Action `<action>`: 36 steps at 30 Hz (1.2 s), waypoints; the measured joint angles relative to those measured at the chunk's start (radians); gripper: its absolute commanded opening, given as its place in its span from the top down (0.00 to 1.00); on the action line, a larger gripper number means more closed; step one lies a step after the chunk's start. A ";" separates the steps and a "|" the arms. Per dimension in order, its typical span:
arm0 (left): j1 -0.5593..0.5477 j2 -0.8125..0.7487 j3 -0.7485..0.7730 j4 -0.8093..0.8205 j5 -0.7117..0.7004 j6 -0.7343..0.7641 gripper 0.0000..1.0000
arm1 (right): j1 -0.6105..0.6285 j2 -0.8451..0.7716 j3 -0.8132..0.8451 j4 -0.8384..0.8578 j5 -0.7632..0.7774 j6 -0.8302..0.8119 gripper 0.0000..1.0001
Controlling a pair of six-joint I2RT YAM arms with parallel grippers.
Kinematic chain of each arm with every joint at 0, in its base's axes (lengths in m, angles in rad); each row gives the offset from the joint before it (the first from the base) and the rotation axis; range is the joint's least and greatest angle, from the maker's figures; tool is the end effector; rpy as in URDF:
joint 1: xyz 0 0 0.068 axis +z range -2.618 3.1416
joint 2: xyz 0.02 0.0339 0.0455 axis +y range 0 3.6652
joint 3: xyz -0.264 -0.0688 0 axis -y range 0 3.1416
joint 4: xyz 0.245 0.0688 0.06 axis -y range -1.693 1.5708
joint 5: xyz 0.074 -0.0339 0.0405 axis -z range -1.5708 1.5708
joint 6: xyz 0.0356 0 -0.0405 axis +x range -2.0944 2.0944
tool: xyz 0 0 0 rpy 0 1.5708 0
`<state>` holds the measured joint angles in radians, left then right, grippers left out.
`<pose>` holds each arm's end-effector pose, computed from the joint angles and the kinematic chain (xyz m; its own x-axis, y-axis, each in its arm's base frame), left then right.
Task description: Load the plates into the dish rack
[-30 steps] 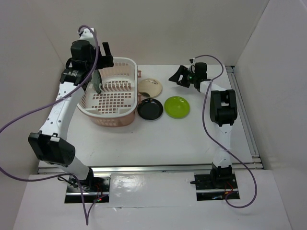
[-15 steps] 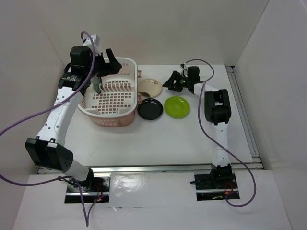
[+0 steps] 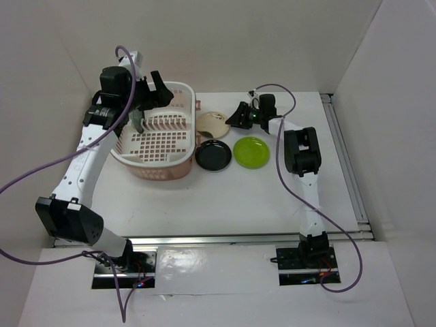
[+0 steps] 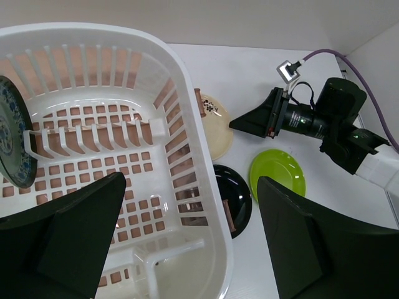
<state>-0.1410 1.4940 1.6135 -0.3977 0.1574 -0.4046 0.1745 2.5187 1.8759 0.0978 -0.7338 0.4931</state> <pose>0.3366 -0.0534 0.4355 -0.3633 -0.3411 -0.8670 0.1577 0.8946 -0.4181 0.5398 0.1194 0.1166 -0.7777 0.2198 -0.5889 -0.3687 0.5993 0.7106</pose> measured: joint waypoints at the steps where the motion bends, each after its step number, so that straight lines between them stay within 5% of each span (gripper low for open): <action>1: 0.000 0.000 0.000 0.000 -0.004 0.000 0.00 | 0.003 0.006 0.009 0.000 0.001 0.004 0.48; 11: 0.000 -0.018 -0.021 0.000 -0.023 0.002 0.00 | 0.029 0.024 0.016 -0.004 0.042 0.038 0.79; 15: 0.000 -0.032 -0.032 0.000 -0.023 0.002 0.00 | 0.030 0.026 0.014 -0.006 0.051 0.055 1.00; 36: -0.001 -0.028 -0.043 0.005 -0.021 -0.019 0.00 | -0.077 -0.134 -0.187 0.100 0.279 0.310 1.00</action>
<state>-0.1421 1.4662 1.5707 -0.3931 0.1368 -0.4240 0.0975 2.3852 1.6886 0.1978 -0.4549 0.8032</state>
